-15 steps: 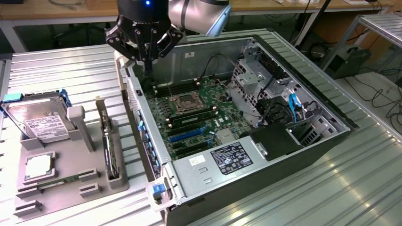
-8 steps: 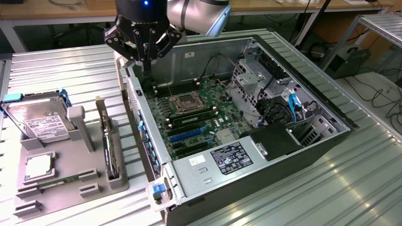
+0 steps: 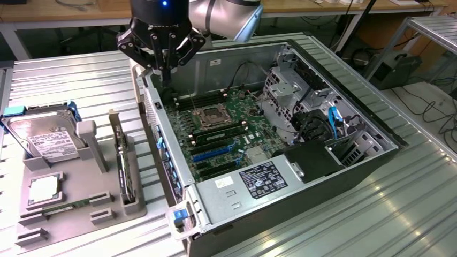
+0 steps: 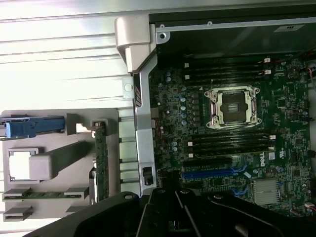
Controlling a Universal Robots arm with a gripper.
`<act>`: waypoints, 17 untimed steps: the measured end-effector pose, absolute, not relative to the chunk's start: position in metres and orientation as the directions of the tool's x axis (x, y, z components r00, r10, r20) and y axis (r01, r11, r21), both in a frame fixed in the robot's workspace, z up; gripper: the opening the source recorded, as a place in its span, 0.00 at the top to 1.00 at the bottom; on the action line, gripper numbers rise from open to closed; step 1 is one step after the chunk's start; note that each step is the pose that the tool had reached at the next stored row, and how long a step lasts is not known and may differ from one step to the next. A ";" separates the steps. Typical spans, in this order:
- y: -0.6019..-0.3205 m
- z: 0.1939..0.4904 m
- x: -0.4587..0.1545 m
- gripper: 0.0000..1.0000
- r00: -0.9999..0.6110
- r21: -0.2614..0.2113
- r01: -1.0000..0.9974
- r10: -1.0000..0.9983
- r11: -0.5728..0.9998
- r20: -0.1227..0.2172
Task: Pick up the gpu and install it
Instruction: 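Reach for the gpu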
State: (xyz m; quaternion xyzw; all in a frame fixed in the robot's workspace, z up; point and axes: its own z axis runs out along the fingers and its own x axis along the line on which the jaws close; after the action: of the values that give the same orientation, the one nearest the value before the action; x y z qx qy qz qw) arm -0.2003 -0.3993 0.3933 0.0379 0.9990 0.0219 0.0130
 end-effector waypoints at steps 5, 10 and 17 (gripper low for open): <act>-0.399 0.393 -0.202 0.89 -0.997 0.045 0.075 0.076 0.996 -0.024; -0.399 0.393 -0.203 0.89 -0.997 0.045 0.075 0.076 0.996 -0.024; -0.399 0.393 -0.204 0.89 -0.997 0.045 0.075 0.076 0.996 -0.024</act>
State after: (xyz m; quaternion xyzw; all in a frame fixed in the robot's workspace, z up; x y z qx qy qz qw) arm -0.2038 -0.3993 0.3933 0.0379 0.9990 0.0219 0.0130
